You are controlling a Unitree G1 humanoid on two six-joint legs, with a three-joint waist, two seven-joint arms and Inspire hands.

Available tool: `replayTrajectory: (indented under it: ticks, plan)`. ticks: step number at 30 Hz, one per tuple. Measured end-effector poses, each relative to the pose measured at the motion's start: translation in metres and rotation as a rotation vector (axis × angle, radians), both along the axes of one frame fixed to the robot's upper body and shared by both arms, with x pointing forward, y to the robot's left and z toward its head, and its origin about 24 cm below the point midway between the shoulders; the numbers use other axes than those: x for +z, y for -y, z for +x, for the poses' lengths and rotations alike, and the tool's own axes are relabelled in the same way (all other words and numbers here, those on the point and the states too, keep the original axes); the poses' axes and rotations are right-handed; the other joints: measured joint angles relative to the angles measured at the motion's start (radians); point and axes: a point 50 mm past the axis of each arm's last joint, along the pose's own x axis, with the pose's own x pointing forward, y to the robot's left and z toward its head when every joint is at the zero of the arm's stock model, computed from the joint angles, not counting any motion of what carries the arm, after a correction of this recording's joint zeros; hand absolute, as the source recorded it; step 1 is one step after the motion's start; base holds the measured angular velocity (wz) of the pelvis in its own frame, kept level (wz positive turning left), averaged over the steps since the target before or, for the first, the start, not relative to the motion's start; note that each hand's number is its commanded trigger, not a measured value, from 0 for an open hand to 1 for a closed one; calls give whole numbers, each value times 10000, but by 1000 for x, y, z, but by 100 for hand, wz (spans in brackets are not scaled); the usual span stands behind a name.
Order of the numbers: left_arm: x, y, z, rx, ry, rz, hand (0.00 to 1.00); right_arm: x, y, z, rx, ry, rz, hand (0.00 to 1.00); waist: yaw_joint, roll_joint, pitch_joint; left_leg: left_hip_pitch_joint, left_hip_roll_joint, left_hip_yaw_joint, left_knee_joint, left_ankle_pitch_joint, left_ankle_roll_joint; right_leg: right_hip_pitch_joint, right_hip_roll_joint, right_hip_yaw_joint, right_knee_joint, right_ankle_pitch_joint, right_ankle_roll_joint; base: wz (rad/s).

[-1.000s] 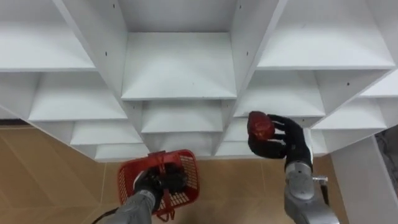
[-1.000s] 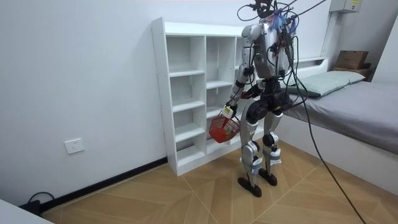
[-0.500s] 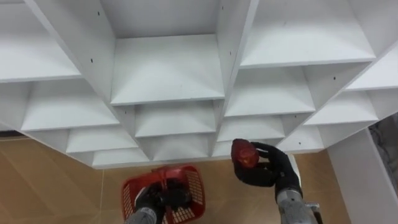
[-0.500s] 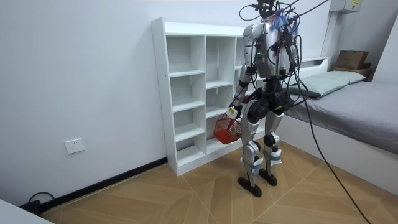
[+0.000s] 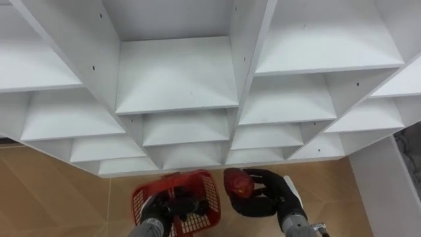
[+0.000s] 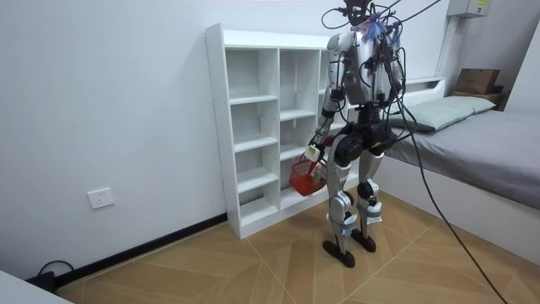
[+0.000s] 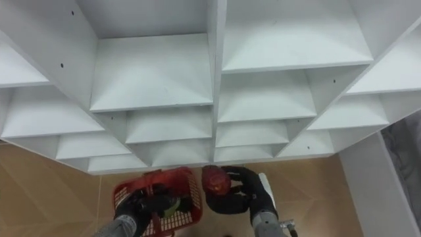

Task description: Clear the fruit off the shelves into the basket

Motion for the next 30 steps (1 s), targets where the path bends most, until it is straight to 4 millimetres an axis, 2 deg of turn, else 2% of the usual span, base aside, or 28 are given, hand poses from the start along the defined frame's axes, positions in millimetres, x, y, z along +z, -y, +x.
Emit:
replayTrajectory:
  ticks: [6,14,30]
  plan:
    - [1,4,1,-18,31,-112,100,0,-3,0,529,-120,-67,100,3,103,61,-148,6,-24,-8,-6,-9,-71,11,-41,-136,0,0,0]
    - [2,7,3,-45,98,-185,100,8,-11,6,892,210,174,100,5,114,68,-163,9,-25,-25,-7,-11,-89,12,-55,-136,0,0,0]
    - [5,13,7,-68,299,-394,100,10,-19,7,1347,169,471,100,102,113,67,-158,9,-24,-5,-7,-11,-87,13,-24,-127,1,-1,0]
